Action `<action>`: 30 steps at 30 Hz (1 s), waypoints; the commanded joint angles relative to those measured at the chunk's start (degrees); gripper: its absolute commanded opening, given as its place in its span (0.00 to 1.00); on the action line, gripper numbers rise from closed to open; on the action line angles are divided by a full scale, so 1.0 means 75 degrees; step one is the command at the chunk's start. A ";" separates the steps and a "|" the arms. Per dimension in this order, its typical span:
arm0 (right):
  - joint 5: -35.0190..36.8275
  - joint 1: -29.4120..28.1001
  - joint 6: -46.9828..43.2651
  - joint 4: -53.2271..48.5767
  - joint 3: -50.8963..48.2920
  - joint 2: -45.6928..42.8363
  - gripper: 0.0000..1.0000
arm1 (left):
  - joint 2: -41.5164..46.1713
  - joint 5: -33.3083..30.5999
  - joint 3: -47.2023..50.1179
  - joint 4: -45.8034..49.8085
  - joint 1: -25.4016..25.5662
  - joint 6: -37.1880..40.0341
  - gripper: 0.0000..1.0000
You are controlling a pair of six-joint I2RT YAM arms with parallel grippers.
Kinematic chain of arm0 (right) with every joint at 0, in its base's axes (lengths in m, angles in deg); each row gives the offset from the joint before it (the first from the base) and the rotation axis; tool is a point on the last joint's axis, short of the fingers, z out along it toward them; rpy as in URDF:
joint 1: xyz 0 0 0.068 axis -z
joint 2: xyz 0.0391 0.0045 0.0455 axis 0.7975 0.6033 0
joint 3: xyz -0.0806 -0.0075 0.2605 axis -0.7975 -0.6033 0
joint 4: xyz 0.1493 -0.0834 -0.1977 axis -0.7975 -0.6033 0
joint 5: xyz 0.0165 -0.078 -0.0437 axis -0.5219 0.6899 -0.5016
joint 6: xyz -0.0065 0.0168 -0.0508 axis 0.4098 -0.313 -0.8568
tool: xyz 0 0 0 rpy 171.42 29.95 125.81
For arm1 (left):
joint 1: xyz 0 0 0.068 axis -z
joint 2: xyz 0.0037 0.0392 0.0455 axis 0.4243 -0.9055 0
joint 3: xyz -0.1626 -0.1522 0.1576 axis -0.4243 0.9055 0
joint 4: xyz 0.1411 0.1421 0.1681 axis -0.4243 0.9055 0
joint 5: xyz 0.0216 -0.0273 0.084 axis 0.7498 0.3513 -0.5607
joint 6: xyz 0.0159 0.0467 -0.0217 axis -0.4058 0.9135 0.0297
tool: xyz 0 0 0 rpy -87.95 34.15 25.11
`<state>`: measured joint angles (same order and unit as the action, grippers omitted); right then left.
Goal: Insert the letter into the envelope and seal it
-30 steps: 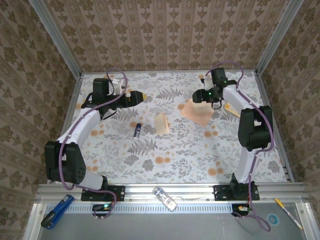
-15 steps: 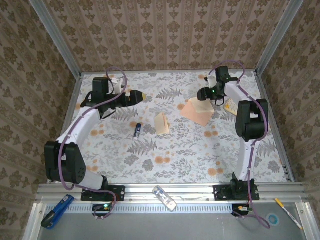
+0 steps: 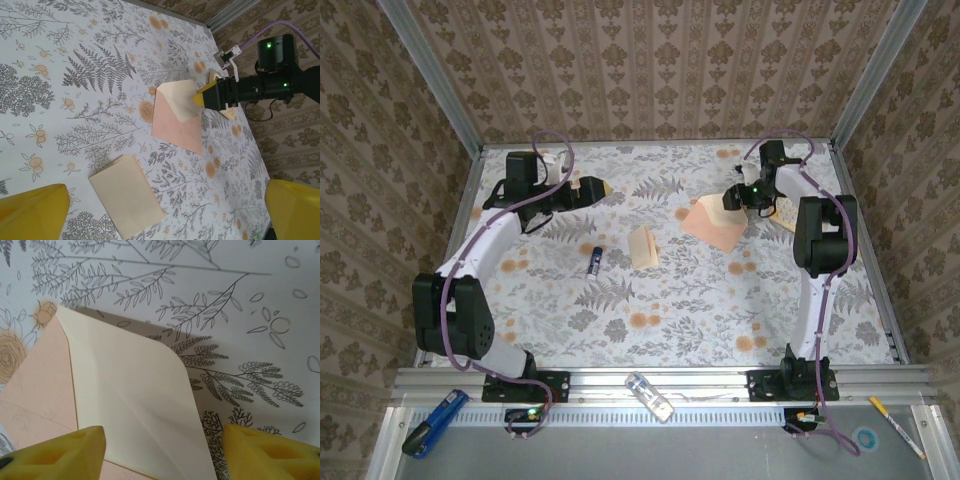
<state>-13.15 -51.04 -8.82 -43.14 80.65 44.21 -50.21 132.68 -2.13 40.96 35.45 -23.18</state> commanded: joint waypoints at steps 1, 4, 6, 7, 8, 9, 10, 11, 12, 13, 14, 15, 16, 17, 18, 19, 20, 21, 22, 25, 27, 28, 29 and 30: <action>-0.0412 0.0023 -0.0101 -0.0332 0.0230 0.0132 0.56 | -0.0050 0.0161 -0.0094 -0.0247 -0.0053 -0.0094 1.00; -0.0467 0.0023 -0.0097 -0.0468 0.0343 0.0209 0.48 | -0.0017 0.0144 -0.0061 -0.0250 -0.0058 -0.0091 1.00; -0.0524 0.0023 -0.0101 -0.0500 0.0343 0.0222 0.43 | -0.0004 0.0157 -0.0034 -0.0259 -0.0071 -0.0086 1.00; -0.0552 0.0023 -0.0087 -0.0491 0.0326 0.0223 0.40 | 0.0002 0.0162 -0.0003 -0.0273 -0.0070 -0.0092 1.00; -0.0590 0.0023 -0.0068 -0.0497 0.0306 0.0222 0.38 | 0.0019 0.0162 0.0018 -0.0305 -0.0068 -0.0102 1.00; -0.0628 0.0023 -0.0068 -0.0495 0.0285 0.0230 0.36 | 0.0014 0.0166 0.0041 -0.0323 -0.0084 -0.0115 1.00; -0.0674 0.0023 -0.0059 -0.0517 0.0292 0.0253 0.34 | 0.0030 0.0186 0.0048 -0.0357 -0.0081 -0.0135 1.00; -0.0713 0.0023 -0.0062 -0.0555 0.0283 0.0267 0.31 | 0.0033 0.0200 0.0074 -0.0379 -0.0079 -0.0144 1.00; -0.0745 0.0023 -0.0070 -0.0581 0.0252 0.0269 0.29 | 0.0034 0.0208 0.0098 -0.0399 -0.0079 -0.0156 1.00; -0.0782 0.0023 -0.0068 -0.0563 0.0218 0.0262 0.25 | 0.0036 0.0221 0.0112 -0.0411 -0.0079 -0.0161 1.00; -0.0832 0.0023 -0.0066 -0.0558 0.0168 0.0248 0.22 | 0.0022 0.0225 0.0124 -0.0432 -0.0079 -0.0160 1.00; -0.0938 0.0023 -0.0065 -0.0558 0.0114 0.0234 0.21 | 0.0030 0.0230 0.0130 -0.0455 -0.0086 -0.0172 1.00; -0.1028 0.0020 -0.0044 -0.0534 0.0056 0.0202 0.20 | 0.0015 0.0235 0.0136 -0.0470 -0.0091 -0.0184 1.00; -0.1033 0.0023 0.0008 -0.0459 -0.0051 0.0160 0.20 | 0.0014 0.0249 0.0153 -0.0501 -0.0097 -0.0190 1.00; -0.1026 0.0023 0.0048 -0.0361 -0.0167 0.0089 0.20 | 0.0019 0.0261 0.0171 -0.0537 -0.0091 -0.0208 1.00; -0.1010 0.0023 0.0079 -0.0304 -0.0254 0.0024 0.20 | 0.0015 0.0267 0.0177 -0.0563 -0.0091 -0.0225 1.00; -0.1020 0.0023 0.0107 -0.0219 -0.0344 -0.0082 0.25 | 0.0003 0.0282 0.0185 -0.0580 -0.0091 -0.0232 1.00; -0.1019 0.0023 0.0129 -0.0111 -0.0457 -0.0192 0.36 | 0.0003 0.0295 0.0177 -0.0587 -0.0097 -0.0234 1.00; -0.0999 0.0023 0.0157 -0.0028 -0.0531 -0.0270 0.40 | 0.0002 0.0296 0.0171 -0.0595 -0.0094 -0.0232 1.00; -0.0883 0.0032 0.0181 0.0055 -0.0516 -0.0364 0.46 | -0.0015 0.0330 0.0156 -0.0594 -0.0108 -0.0229 1.00; -0.0673 0.0046 0.0170 0.0060 -0.0424 -0.0324 0.47 | -0.0029 0.0329 0.0153 -0.0610 -0.0119 -0.0230 1.00; -0.0627 0.0047 0.0174 0.0072 -0.0386 -0.0318 0.47 | -0.0028 0.0329 0.0141 -0.0612 -0.0116 -0.0231 1.00; -0.0605 0.0059 0.0194 0.0130 -0.0367 -0.0321 0.47 | -0.0024 0.0329 0.0127 -0.0613 -0.0123 -0.0236 1.00; -0.0597 0.0079 0.0221 0.0183 -0.0345 -0.0341 0.46 | -0.0021 0.0342 0.0118 -0.0607 -0.0126 -0.0236 1.00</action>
<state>-19.07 -50.89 -7.79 -42.84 77.05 43.83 -50.27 133.81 -1.34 37.66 35.08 -24.45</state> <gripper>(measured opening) 0.465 0.997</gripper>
